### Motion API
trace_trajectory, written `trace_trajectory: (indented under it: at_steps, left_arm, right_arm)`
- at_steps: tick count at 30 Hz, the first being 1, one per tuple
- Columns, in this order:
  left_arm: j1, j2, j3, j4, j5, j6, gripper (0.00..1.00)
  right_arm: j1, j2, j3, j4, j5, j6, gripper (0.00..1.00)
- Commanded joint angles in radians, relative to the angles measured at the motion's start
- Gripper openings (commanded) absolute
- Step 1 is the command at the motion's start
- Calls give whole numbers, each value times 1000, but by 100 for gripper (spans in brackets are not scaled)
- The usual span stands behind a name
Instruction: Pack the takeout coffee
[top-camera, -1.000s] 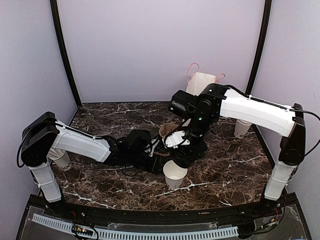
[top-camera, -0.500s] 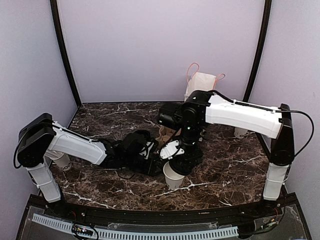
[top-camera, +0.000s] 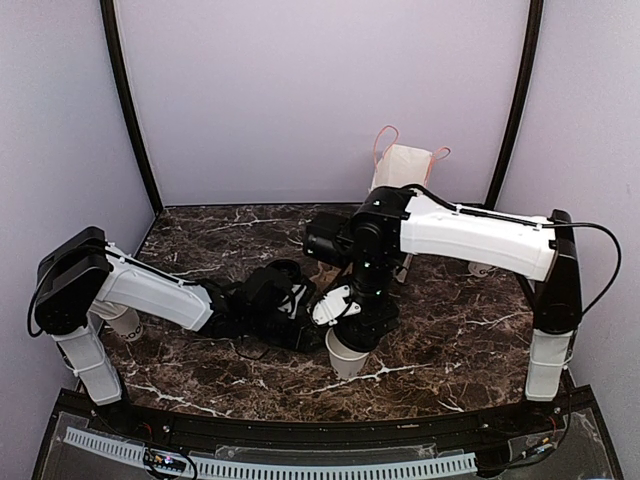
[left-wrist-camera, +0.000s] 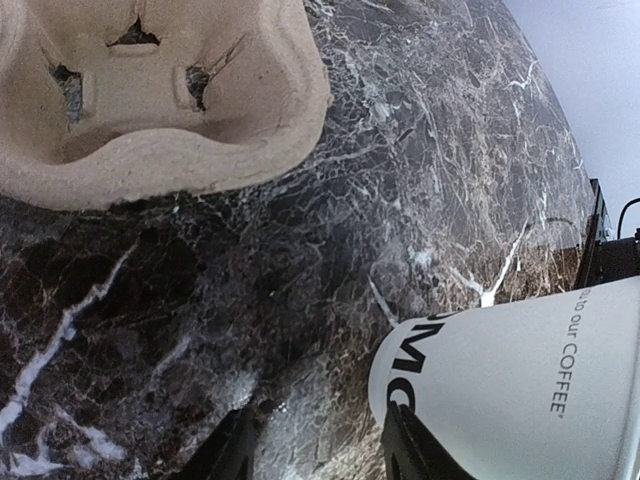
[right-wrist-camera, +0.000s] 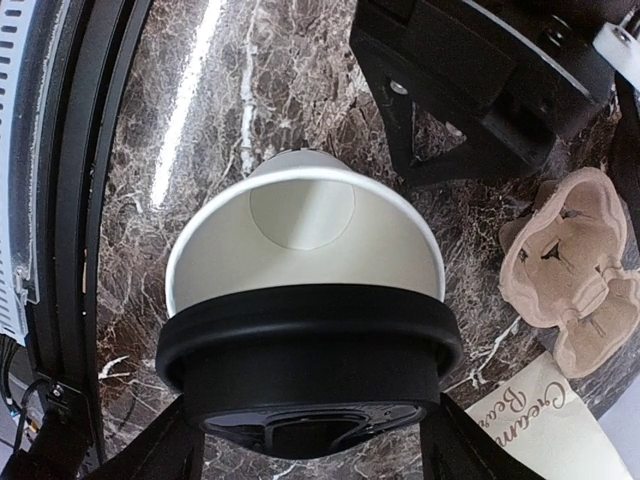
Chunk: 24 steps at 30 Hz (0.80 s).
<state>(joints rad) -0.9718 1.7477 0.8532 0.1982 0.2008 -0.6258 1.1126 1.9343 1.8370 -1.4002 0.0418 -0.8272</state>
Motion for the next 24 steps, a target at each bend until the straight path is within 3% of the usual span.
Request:
trace_trajectory:
  at_steps: [1, 24]
  left_arm:
    - [-4, -10, -7, 42, 18, -9, 46]
    - [-4, 39, 24, 98, 70, -2, 45]
  right_arm:
    - [24, 17, 35, -15, 17, 17, 71]
    - [93, 26, 41, -18, 116, 14, 71]
